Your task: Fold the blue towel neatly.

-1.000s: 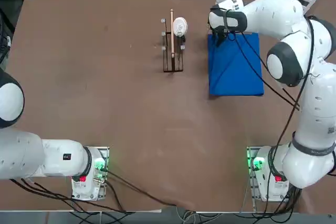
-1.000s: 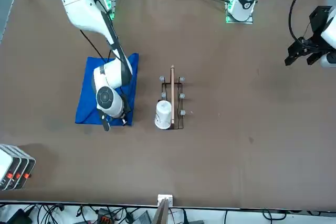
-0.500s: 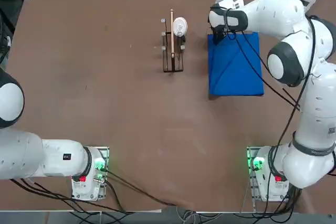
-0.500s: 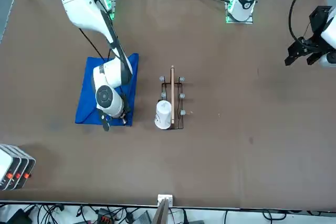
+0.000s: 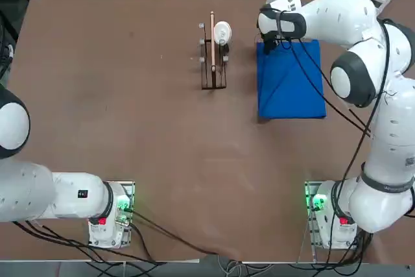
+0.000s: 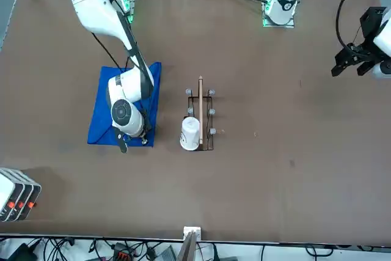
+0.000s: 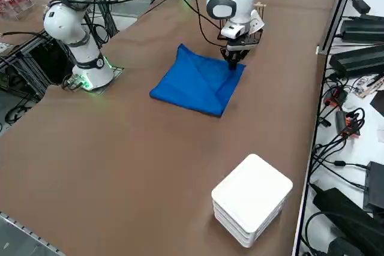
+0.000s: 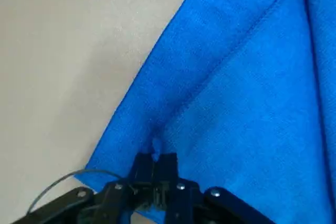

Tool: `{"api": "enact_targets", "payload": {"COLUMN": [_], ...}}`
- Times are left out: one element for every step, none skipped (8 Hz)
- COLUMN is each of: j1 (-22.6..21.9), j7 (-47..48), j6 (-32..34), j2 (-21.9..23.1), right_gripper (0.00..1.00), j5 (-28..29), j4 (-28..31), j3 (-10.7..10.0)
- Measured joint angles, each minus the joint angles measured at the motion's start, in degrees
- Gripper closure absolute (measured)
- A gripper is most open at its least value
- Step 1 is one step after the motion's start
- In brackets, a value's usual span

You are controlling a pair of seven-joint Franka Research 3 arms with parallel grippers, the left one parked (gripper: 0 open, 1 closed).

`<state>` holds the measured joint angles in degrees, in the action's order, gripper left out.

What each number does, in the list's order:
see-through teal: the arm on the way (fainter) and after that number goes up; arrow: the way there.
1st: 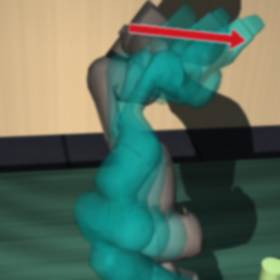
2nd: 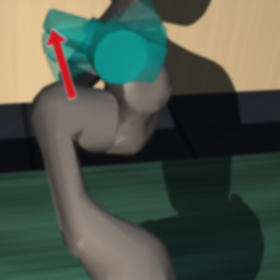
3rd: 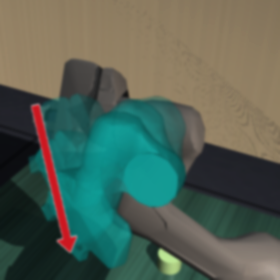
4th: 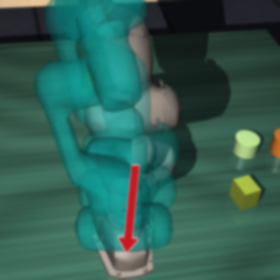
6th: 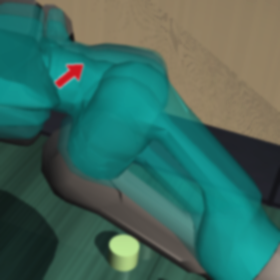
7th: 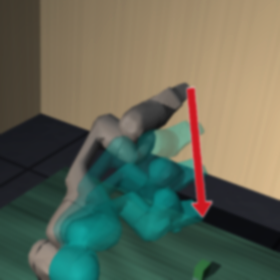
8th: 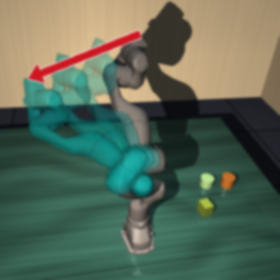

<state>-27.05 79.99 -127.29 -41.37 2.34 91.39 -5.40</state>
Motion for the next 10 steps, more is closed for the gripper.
{"api": "enact_targets", "payload": {"j1": [-0.1,-0.3,-0.4,-0.5,-0.5,-0.8,-1.2,-1.6,-2.1,-2.5], "j7": [0.0,-0.2,-1.0,-2.1,-2.5,-2.5,-2.7,-2.8,-3.2,-3.7], "j6": [0.0,0.0,0.0,0.0,-0.1,-0.1,-0.1,-0.3,-0.4,-0.5], "j2": [0.3,0.7,1.3,2.1,2.7,3.0,3.1,3.1,3.0,3.0], "right_gripper": [0.98,0.98,0.98,0.98,0.98,0.98,0.98,0.98,0.98,0.98], "j5": [-0.1,-0.3,-0.7,-0.8,-0.8,-0.8,-0.8,-0.9,-1.0,-1.0], "j4": [0.0,-0.1,-0.1,-0.2,-0.4,-0.6,-0.8,-0.8,-0.9,-0.9], "j3": [0.1,0.2,0.2,0.3,0.4,0.6,0.7,0.8,0.9,0.9]}}
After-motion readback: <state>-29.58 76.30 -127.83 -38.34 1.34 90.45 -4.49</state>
